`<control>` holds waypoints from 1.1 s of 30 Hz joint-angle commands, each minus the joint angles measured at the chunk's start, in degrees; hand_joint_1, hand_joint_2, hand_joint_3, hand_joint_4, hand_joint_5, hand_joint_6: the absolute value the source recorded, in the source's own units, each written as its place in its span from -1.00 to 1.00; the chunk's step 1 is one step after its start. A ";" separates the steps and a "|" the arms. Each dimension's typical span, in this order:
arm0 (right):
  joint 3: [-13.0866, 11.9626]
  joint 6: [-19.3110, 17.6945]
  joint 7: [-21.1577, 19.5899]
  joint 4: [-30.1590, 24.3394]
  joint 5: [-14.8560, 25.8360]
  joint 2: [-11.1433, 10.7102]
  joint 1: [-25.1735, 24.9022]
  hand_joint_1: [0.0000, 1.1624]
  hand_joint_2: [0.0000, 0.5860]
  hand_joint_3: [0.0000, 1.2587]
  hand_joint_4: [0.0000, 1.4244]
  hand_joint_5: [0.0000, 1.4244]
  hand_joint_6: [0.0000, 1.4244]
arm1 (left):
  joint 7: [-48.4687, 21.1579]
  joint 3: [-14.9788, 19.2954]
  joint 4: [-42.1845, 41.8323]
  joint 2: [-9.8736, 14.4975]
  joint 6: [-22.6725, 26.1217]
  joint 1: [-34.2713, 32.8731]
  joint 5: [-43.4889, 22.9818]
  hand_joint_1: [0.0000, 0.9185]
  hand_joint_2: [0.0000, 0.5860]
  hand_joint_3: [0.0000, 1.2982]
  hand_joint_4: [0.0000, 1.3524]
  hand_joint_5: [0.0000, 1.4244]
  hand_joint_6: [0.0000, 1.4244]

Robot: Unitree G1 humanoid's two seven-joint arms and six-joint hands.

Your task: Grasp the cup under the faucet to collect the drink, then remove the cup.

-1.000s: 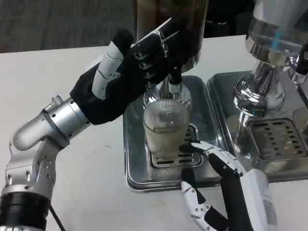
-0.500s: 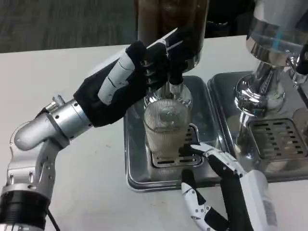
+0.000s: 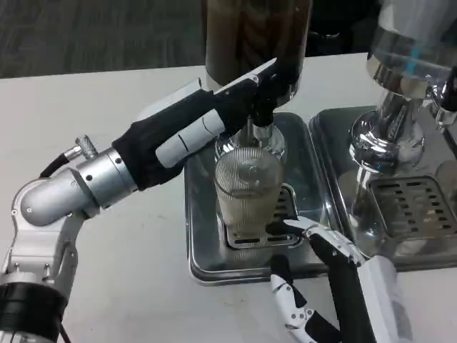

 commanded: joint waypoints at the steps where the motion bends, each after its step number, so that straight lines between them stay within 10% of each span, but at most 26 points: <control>1: 0.17 -0.24 0.15 -0.69 0.55 0.33 0.31 -0.15 0.67 -0.28 -0.57 -0.55 -0.72 | -0.15 -2.72 2.00 1.28 -1.80 0.98 3.92 -1.00 -0.55 -1.00 -1.00 -1.00 -1.00; 33: -1.09 -0.39 1.36 -1.48 4.96 1.07 0.83 -0.15 0.67 -0.32 -0.57 -0.55 -0.70 | 8.43 -9.23 3.48 5.42 -14.76 0.97 12.25 -1.00 -0.56 -1.00 -1.00 -1.00 -1.00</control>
